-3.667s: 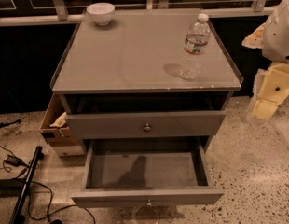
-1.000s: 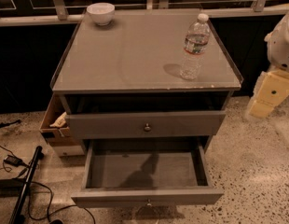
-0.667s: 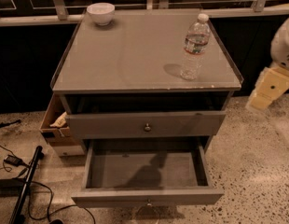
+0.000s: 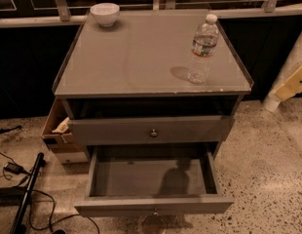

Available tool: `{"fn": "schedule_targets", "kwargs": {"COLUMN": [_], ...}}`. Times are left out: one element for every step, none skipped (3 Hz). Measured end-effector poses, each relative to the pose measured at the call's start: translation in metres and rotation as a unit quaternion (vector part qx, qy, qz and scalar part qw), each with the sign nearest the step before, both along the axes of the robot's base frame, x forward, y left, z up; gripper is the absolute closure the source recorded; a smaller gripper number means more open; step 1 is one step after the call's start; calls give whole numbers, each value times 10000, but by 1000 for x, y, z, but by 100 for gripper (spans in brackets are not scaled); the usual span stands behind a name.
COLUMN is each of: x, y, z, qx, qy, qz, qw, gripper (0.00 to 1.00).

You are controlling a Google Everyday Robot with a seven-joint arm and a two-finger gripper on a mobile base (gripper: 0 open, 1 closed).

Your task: Place water bottle into middle drawer

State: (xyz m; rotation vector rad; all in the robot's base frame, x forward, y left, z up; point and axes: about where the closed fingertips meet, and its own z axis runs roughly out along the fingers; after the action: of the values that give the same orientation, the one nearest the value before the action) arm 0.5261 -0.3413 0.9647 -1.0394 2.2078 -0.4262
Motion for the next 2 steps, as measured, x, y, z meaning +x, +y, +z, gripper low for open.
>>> {"fn": "schedule_targets", "kwargs": {"x": [34,57], "y": [-28,-29], "z": [11,15], "qx": [734,1608], "qy": [-1015,-1572], "qz": [337,895], "qw": [9915,9703], "gripper": [0,0]}}
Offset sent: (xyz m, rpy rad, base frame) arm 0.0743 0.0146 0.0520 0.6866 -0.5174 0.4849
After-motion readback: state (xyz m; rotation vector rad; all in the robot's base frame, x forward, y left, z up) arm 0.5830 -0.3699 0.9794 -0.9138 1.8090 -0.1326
